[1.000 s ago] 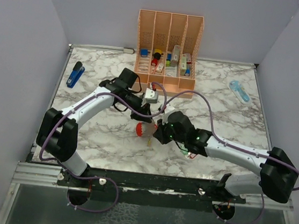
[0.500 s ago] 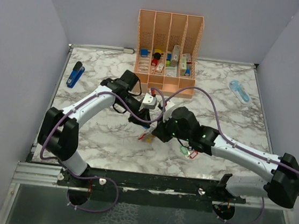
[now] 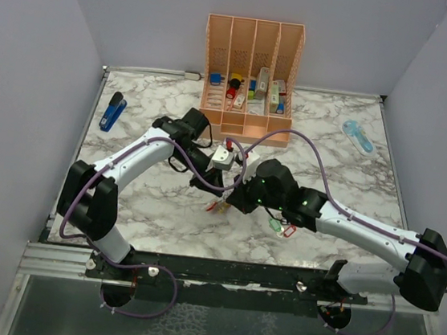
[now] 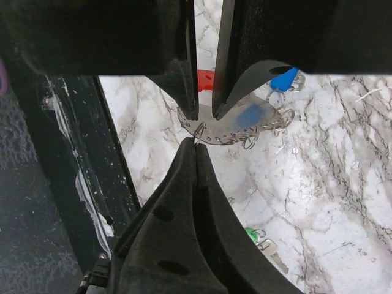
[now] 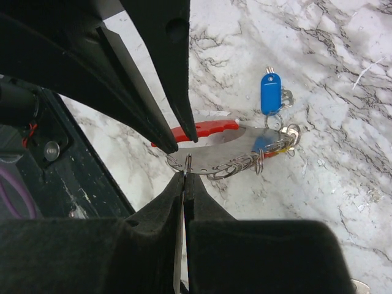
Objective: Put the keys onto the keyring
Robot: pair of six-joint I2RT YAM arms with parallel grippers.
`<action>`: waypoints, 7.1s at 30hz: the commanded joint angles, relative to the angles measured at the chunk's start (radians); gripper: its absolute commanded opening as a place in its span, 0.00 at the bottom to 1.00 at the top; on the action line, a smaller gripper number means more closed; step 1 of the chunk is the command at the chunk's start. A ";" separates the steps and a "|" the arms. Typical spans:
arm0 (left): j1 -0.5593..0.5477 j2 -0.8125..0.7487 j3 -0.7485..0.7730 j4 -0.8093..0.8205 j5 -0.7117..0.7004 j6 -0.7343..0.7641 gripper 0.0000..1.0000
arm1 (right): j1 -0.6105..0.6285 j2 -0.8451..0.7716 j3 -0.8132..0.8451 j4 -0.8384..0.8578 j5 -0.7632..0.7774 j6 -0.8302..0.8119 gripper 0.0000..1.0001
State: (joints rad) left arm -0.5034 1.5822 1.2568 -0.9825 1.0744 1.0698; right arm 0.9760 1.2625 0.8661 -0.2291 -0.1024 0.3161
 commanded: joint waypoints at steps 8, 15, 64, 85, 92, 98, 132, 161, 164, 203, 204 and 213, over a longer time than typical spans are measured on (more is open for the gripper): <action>-0.028 0.005 0.018 -0.046 0.096 0.070 0.18 | 0.007 0.005 0.032 0.025 -0.026 -0.002 0.01; -0.028 0.005 0.006 -0.031 0.127 0.061 0.17 | 0.007 -0.028 -0.007 0.074 -0.028 0.020 0.01; -0.028 -0.001 -0.017 -0.067 0.096 0.167 0.23 | 0.007 -0.068 -0.002 0.050 -0.054 0.038 0.01; -0.034 -0.002 -0.051 -0.020 0.113 0.138 0.18 | 0.007 -0.057 0.003 0.070 -0.059 0.045 0.01; -0.048 -0.002 -0.070 -0.018 0.134 0.134 0.18 | 0.007 -0.060 0.001 0.075 -0.050 0.046 0.01; -0.054 -0.002 -0.075 -0.019 0.130 0.132 0.04 | 0.007 -0.064 0.003 0.068 -0.042 0.046 0.01; -0.054 -0.012 -0.081 0.079 0.104 -0.026 0.00 | 0.007 -0.253 -0.023 -0.154 0.273 0.119 0.50; 0.014 -0.026 0.070 0.883 0.158 -0.985 0.00 | 0.000 -0.216 0.037 -0.799 0.623 0.747 0.43; 0.014 -0.055 0.032 1.080 0.121 -1.151 0.00 | -0.009 -0.155 0.015 -0.805 0.589 0.763 0.42; -0.006 -0.146 -0.240 1.506 -0.064 -1.401 0.00 | -0.138 0.353 0.086 -0.496 0.489 0.530 0.34; -0.006 -0.145 -0.234 1.496 -0.062 -1.397 0.00 | -0.138 0.368 0.095 -0.495 0.487 0.526 0.34; -0.006 -0.137 -0.222 1.469 -0.063 -1.381 0.00 | -0.143 0.396 0.106 -0.493 0.482 0.514 0.32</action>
State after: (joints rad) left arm -0.5060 1.4406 1.0031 0.4847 1.0267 -0.3298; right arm 0.8375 1.6417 0.9596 -0.7395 0.3931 0.8429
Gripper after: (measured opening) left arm 0.017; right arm 0.334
